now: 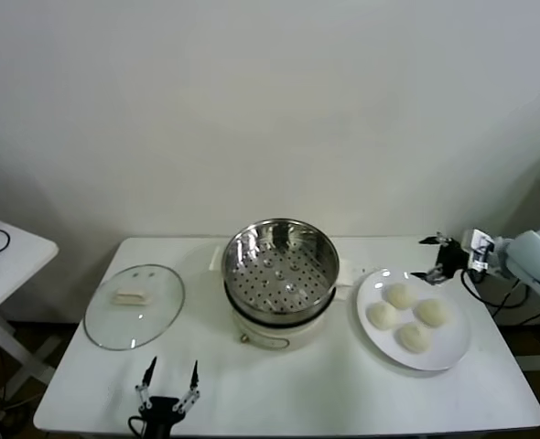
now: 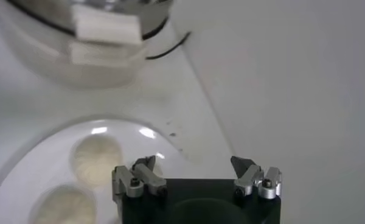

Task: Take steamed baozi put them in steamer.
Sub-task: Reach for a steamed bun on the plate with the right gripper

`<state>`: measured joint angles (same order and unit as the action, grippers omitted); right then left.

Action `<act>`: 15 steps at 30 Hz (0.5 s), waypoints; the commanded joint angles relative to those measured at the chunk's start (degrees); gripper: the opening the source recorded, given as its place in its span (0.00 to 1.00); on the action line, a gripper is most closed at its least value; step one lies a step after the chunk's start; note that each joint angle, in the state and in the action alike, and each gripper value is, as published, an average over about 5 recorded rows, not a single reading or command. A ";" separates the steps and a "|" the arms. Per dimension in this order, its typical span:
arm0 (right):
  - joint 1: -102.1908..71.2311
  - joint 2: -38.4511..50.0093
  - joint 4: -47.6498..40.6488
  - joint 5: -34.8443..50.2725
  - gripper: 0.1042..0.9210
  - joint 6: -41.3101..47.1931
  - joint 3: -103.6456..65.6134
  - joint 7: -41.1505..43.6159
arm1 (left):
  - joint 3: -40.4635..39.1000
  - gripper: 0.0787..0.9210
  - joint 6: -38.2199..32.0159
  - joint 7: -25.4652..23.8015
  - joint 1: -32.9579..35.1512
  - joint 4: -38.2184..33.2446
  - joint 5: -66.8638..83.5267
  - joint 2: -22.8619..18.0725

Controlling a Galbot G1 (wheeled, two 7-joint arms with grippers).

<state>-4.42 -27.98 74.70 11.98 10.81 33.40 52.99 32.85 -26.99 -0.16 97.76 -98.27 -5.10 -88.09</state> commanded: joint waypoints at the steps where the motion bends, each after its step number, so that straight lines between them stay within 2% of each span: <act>1: 26.91 -10.58 -16.81 -2.99 0.88 -6.62 33.25 15.19 | 0.13 0.88 -0.09 -0.27 0.01 0.10 0.08 -0.25; 7: 26.81 -16.06 -21.63 -4.44 0.88 -8.31 37.41 15.96 | 0.89 0.88 0.00 -0.35 -0.08 -0.36 0.67 -0.35; 15: 20.74 -17.06 -23.04 -6.05 0.88 -8.00 34.37 14.97 | 1.47 0.88 -0.12 -0.39 -0.10 -0.03 1.30 -0.27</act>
<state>14.08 -40.32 58.07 7.94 4.56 60.73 64.54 34.20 -27.08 -0.45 97.60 -98.34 -3.95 -88.36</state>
